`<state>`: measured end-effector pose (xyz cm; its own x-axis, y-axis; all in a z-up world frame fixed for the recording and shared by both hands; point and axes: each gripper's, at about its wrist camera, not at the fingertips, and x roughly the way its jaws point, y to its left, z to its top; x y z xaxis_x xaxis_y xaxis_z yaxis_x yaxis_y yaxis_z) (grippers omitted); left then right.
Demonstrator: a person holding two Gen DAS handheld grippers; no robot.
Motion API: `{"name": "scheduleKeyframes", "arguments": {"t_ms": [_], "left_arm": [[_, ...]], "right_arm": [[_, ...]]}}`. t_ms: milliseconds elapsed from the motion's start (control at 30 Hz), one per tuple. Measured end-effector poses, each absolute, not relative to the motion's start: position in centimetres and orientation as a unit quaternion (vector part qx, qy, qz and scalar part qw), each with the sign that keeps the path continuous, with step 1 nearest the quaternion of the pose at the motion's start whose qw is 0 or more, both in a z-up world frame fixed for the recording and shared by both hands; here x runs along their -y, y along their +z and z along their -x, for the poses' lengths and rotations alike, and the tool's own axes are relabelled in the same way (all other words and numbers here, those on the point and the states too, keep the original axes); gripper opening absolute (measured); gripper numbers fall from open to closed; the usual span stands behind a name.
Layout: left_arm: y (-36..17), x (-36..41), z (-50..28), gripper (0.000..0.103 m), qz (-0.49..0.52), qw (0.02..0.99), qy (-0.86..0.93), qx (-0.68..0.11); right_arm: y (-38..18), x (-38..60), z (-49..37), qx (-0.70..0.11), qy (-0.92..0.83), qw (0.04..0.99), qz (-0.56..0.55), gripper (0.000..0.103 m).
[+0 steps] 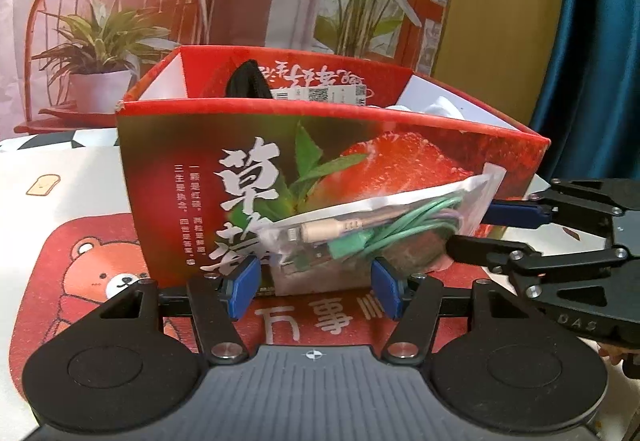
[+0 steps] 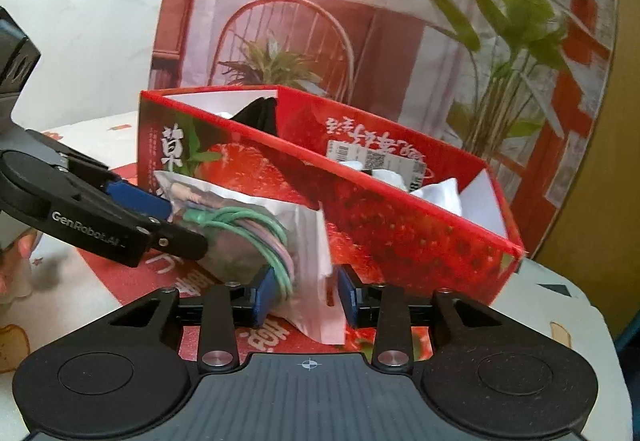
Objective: Organize soft objects
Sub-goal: 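Carry the clear bag of green cables over the box with both grippers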
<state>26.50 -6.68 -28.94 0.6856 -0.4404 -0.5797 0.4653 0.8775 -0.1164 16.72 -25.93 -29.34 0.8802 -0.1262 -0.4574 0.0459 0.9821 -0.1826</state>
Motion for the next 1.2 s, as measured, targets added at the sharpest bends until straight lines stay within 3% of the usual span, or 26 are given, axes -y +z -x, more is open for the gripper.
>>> {"name": "scheduleKeyframes", "arguments": {"t_ms": [133, 167, 433, 533, 867, 933, 1067, 1200], "left_arm": [[-29.1, 6.7, -26.5, 0.064, -0.017, 0.918, -0.249, -0.309], [-29.1, 6.7, -26.5, 0.064, -0.016, 0.918, -0.25, -0.309], [-29.3, 6.8, -26.5, 0.064, -0.019, 0.918, -0.253, -0.306], [-29.2, 6.8, -26.4, 0.064, -0.018, 0.918, -0.254, -0.304], [-28.7, 7.1, -26.2, 0.063, -0.021, 0.916, -0.279, -0.289], [-28.6, 7.3, -26.2, 0.058, -0.021, 0.914, -0.285, -0.287], [-28.0, 7.8, -25.8, 0.038, -0.031, 0.917, -0.291, -0.273], [-26.9, 7.7, -25.4, 0.032, -0.028, 0.918, -0.296, -0.263]], "right_arm": [[-29.5, 25.5, -17.0, -0.243, -0.03, 0.965, 0.096, 0.018], [-29.5, 25.4, -17.1, -0.245, -0.028, 0.964, 0.098, 0.01], [-30.1, 26.7, -16.4, -0.24, -0.024, 0.969, 0.062, 0.008], [-30.3, 27.1, -16.2, -0.241, -0.032, 0.969, 0.052, 0.001], [-30.8, 28.5, -15.2, -0.233, -0.039, 0.972, 0.005, 0.001], [-30.8, 28.7, -15.1, -0.231, -0.044, 0.972, -0.003, 0.001], [-30.8, 29.3, -14.8, -0.229, -0.056, 0.972, -0.019, 0.001], [-30.4, 29.8, -14.2, -0.223, -0.062, 0.972, -0.043, 0.001]]}}
